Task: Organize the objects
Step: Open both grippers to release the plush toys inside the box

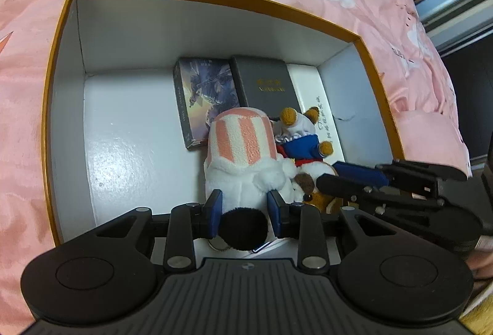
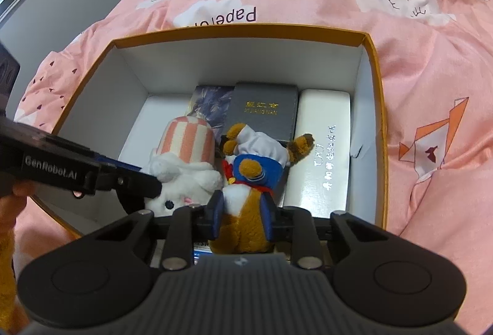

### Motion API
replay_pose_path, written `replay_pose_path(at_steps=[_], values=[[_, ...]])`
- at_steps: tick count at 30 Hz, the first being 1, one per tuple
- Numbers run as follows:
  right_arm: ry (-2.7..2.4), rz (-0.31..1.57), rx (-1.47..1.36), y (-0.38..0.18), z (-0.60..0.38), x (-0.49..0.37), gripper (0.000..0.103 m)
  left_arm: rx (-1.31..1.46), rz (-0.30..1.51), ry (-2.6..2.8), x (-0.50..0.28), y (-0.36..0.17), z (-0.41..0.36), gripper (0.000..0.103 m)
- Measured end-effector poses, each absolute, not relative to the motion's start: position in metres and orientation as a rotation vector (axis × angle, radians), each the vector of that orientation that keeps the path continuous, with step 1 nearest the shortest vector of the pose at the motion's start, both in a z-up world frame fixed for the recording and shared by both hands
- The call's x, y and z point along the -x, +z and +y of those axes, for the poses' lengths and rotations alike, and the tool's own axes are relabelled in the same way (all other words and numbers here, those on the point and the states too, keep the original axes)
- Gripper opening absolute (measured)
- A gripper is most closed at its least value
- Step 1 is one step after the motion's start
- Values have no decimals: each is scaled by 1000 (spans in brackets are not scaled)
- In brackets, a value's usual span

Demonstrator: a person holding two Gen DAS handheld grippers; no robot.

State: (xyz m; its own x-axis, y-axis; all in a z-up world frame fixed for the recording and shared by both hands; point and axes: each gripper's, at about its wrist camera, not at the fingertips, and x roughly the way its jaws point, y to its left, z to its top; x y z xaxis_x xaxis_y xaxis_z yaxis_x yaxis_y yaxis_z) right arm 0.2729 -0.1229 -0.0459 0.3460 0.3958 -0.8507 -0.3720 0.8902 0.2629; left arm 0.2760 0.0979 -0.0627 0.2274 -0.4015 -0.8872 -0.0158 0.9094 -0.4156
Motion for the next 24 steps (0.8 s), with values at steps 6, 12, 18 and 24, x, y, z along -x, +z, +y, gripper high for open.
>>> replay_pose_path(at_steps=[6,12,18,24], values=[[488,1123,14,-53,-116,-272,26,240,1273,-248,-267,-58,77,37],[495,1058,0,-40,-120,-266,31,300,1227,-232,-259,-51,90,39],[554,943,67,-21,-107,-257,31,245,1198,-263,-244,-41,91,45],[634,992,43,-34,-94,-269,31,256,1225,-263,-243,-56,90,35]])
